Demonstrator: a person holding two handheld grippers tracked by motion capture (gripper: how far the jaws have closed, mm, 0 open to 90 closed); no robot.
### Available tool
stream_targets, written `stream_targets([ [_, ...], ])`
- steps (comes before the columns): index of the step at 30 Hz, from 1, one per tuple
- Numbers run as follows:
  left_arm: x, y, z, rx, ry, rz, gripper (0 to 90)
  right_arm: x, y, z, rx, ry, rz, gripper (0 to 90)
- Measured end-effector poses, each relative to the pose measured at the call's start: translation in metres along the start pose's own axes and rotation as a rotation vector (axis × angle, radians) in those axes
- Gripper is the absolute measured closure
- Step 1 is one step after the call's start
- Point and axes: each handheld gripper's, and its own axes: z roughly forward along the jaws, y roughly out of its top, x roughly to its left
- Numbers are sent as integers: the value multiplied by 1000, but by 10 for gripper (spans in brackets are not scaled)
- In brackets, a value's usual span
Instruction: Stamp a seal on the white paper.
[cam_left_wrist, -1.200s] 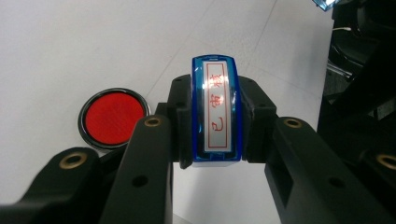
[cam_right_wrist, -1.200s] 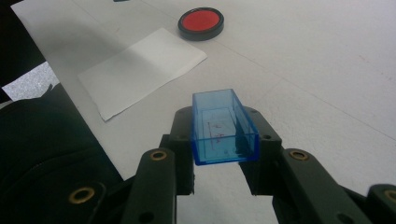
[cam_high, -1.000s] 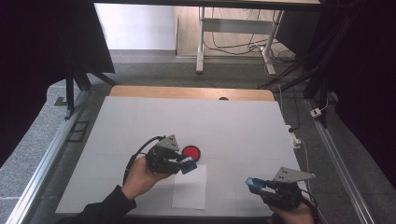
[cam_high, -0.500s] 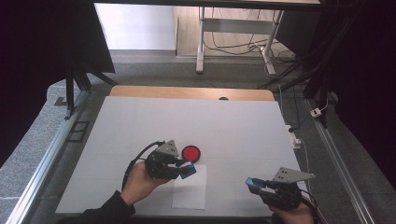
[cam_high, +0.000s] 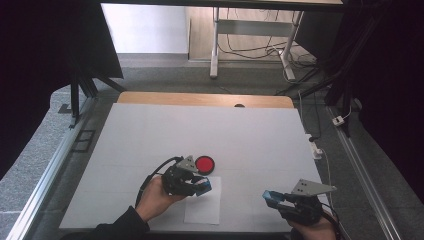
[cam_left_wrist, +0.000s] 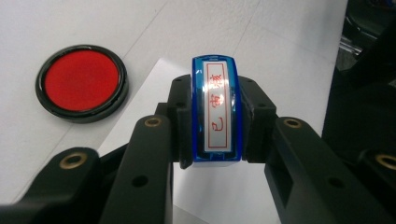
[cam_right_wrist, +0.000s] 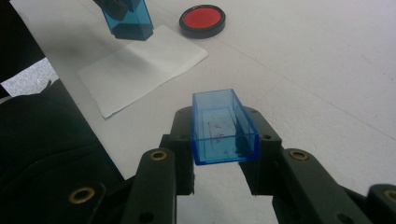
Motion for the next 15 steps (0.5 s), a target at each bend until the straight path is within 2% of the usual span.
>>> stream_targets([
  [15,2,-6,19,53,2,-2,698,0,1,1,6,-1,1,685],
])
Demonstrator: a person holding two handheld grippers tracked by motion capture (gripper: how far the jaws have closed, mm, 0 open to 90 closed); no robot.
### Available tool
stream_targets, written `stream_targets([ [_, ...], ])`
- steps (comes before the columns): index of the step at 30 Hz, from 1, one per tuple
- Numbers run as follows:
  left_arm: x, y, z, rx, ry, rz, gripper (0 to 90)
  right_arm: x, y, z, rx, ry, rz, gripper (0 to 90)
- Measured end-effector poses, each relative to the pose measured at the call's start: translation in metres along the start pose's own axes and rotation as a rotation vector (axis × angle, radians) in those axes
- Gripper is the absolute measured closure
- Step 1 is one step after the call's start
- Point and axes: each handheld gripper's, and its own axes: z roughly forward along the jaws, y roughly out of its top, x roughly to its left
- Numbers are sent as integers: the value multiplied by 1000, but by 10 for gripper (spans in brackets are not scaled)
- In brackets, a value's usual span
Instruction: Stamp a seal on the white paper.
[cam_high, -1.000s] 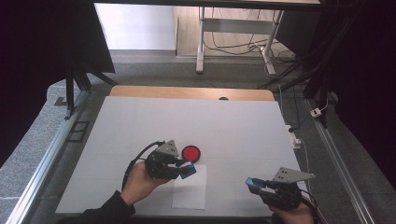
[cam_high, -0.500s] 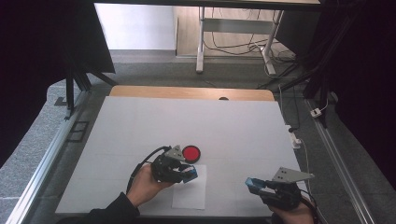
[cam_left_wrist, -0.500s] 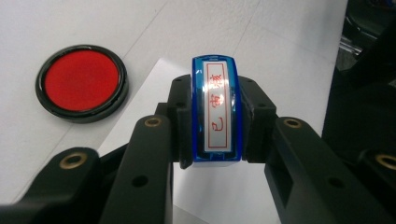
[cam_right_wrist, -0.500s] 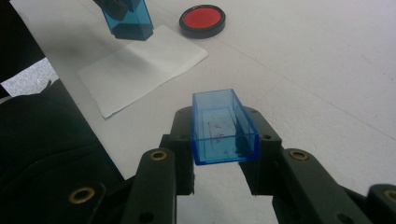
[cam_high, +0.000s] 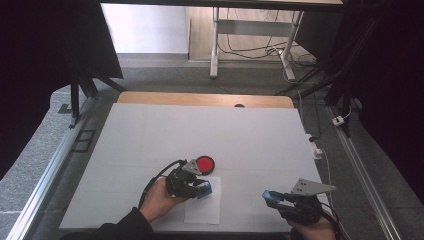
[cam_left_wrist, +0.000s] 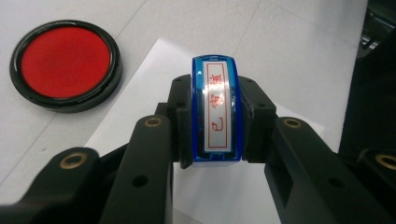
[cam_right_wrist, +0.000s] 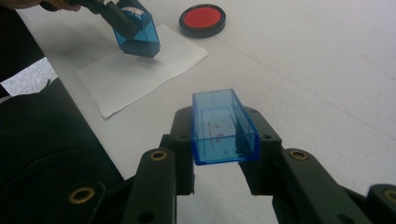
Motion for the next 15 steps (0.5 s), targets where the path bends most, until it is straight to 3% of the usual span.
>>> stream_targets([
  [15,1,-2,11,21,22,-1,700,0,0,1,1,3,1,685],
])
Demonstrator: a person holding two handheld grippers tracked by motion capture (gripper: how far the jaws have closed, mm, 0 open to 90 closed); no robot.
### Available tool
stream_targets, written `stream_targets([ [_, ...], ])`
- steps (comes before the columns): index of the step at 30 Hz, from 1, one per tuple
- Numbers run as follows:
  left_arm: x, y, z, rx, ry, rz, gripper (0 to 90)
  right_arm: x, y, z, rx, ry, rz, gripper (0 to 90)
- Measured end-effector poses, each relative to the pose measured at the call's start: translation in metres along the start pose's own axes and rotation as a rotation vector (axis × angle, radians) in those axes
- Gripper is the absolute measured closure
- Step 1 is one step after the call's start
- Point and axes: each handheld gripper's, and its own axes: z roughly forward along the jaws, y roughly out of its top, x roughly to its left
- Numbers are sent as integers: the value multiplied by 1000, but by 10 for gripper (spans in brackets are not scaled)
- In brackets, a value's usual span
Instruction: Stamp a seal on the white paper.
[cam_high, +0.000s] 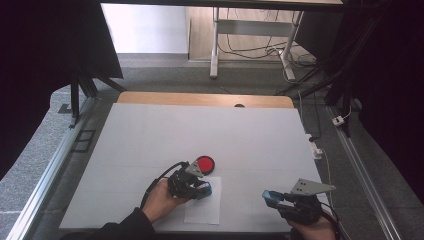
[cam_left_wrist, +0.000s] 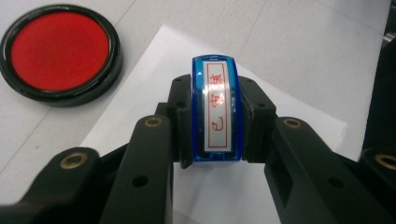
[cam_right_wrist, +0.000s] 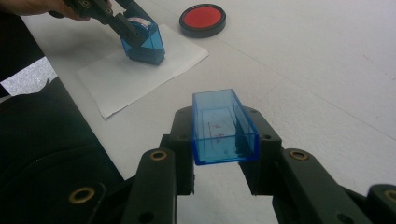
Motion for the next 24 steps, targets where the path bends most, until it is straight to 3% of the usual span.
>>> stream_targets([
  [8,-8,0,1,15,43,25,704,0,0,0,4,-1,-3,686],
  [14,-6,-3,2,-6,35,-4,705,0,0,1,7,-5,-4,685],
  [24,-16,2,3,40,91,52,706,0,0,1,8,-4,-2,685],
])
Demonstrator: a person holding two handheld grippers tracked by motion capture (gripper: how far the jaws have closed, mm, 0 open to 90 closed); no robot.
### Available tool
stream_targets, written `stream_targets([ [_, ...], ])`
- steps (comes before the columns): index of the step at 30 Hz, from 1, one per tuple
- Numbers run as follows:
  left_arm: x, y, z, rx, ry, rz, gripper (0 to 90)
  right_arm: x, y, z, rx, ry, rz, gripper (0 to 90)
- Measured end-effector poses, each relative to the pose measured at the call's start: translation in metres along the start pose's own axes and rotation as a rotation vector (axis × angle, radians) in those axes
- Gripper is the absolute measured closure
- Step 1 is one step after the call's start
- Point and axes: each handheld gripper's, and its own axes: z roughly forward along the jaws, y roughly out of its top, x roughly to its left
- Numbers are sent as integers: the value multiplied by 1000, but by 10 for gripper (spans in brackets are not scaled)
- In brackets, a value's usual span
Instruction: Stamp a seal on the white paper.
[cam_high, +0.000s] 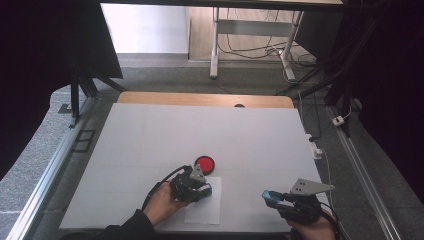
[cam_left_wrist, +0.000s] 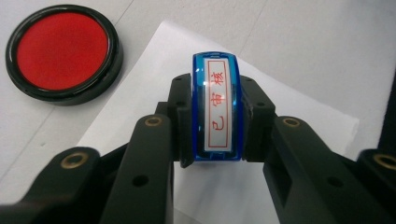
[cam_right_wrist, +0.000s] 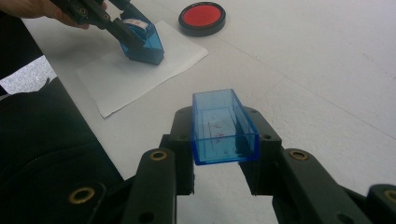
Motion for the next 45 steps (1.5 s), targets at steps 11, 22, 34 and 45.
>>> stream_targets([
  [11,11,-2,1,-12,-67,-55,706,0,0,0,1,-1,-1,686],
  [22,17,-4,2,-28,-104,-93,706,0,0,0,3,2,-2,685],
  [34,2,0,1,9,-15,-24,705,0,0,0,3,3,-2,685],
  [45,16,-3,2,-15,-97,-92,704,0,0,0,2,5,-3,686],
])
